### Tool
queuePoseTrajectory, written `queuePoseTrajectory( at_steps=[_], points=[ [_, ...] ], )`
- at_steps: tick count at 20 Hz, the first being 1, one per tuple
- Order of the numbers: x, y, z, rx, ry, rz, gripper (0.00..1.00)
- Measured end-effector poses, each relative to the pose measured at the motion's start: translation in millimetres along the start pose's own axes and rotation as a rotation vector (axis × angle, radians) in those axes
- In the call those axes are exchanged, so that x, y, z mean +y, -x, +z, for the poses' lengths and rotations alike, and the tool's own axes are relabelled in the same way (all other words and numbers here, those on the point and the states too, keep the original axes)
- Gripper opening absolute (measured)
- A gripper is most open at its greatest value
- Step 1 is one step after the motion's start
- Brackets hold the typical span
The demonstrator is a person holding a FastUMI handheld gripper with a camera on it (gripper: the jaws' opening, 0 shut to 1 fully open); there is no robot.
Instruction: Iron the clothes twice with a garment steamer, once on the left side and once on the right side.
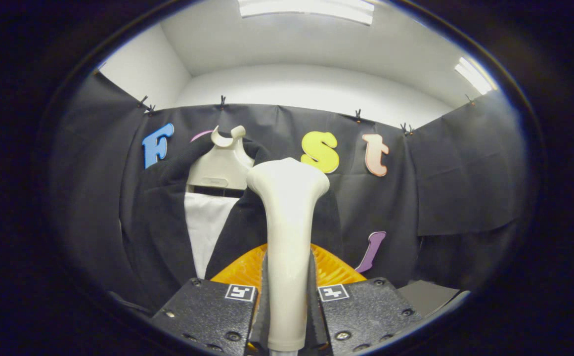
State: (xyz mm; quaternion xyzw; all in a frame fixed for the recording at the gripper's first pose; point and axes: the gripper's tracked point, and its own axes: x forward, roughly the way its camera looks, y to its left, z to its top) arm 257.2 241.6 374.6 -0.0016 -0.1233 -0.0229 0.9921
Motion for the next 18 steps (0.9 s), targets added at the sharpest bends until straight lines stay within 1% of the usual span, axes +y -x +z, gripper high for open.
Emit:
queuePoseTrajectory(
  at_steps=[6,10,14,18],
  points=[
    [7,16,-40,0.056,0.029,0.027,0.33],
    [4,27,-69,0.105,0.031,0.027,0.33],
    [8,40,-101,0.160,0.043,0.051,0.33],
    [8,53,-131,0.210,0.055,0.051,0.33]
  ],
)
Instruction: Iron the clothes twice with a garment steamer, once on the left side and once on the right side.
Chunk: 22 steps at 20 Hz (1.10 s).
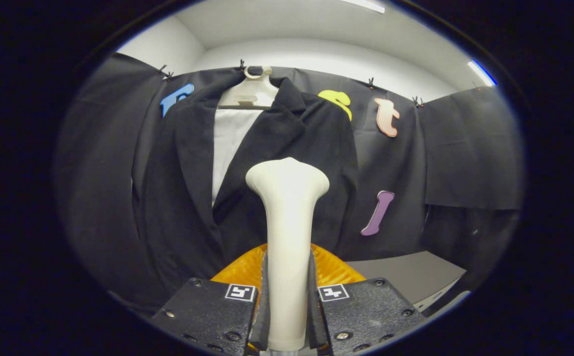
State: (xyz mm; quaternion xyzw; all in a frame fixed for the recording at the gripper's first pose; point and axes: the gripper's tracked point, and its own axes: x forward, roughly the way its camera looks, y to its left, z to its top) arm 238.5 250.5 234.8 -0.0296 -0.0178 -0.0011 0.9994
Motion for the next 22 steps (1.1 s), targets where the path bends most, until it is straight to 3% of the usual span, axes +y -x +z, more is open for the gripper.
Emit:
queuePoseTrajectory(
  at_steps=[22],
  points=[
    [10,26,-170,0.288,0.001,0.061,0.33]
  ],
)
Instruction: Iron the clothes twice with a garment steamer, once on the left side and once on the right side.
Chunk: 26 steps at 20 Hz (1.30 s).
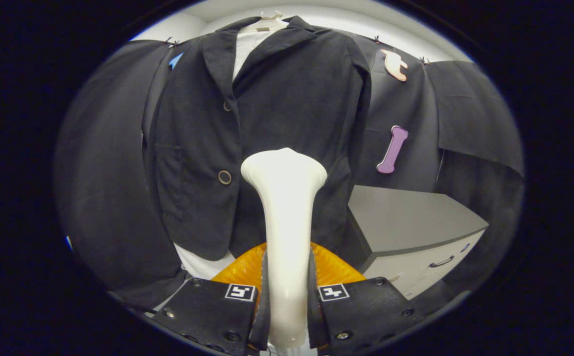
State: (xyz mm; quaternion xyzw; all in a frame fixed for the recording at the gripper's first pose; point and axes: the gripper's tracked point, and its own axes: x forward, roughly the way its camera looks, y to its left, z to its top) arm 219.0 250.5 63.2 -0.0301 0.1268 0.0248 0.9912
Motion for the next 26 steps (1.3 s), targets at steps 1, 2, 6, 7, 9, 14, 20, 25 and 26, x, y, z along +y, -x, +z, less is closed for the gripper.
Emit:
queuePoseTrajectory(
  at_steps=[1,2,6,7,9,14,20,25,26],
  points=[
    [0,-2,-7,0.014,0.003,0.000,0.33],
    [1,-4,-18,0.033,0.002,-0.001,0.33],
    [3,-16,-56,0.088,0.011,0.030,0.33],
    [1,-19,-65,0.104,0.026,0.027,0.33],
    [3,-22,-81,0.137,0.019,0.030,0.33],
    [3,-25,-117,0.201,0.059,0.047,0.33],
    [1,-13,-136,0.245,0.027,0.038,0.33],
    [17,28,-55,0.064,0.001,0.079,0.33],
    [23,33,-33,0.026,-0.001,0.097,0.33]
  ],
)
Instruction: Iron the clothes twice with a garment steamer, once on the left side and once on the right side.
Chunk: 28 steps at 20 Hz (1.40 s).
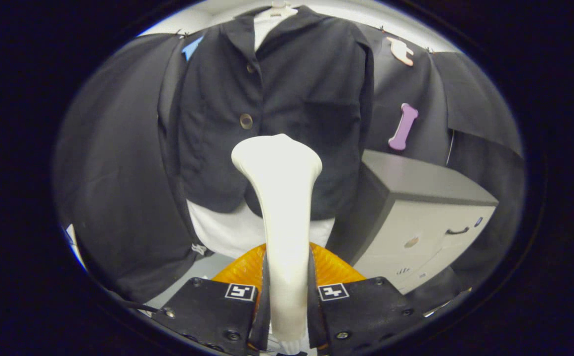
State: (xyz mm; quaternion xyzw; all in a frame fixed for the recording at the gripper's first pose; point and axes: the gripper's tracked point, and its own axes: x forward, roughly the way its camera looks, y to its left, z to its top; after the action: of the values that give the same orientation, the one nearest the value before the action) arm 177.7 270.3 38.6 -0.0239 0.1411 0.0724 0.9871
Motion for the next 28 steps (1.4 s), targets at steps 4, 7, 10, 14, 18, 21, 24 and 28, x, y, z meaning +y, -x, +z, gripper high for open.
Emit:
queuePoseTrajectory(
  at_steps=[4,7,10,14,18,21,24,28],
  points=[
    [32,28,78,-0.140,-0.010,0.107,0.33],
    [62,37,142,-0.259,0.011,0.172,0.33],
    [88,44,206,-0.379,0.040,0.196,0.33],
    [110,36,264,-0.450,0.033,0.200,0.33],
    [124,31,313,-0.525,0.028,0.194,0.33],
    [139,28,338,-0.571,0.016,0.207,0.33],
    [137,21,351,-0.604,0.028,0.159,0.33],
    [130,4,340,-0.577,0.020,0.116,0.33]
  ],
)
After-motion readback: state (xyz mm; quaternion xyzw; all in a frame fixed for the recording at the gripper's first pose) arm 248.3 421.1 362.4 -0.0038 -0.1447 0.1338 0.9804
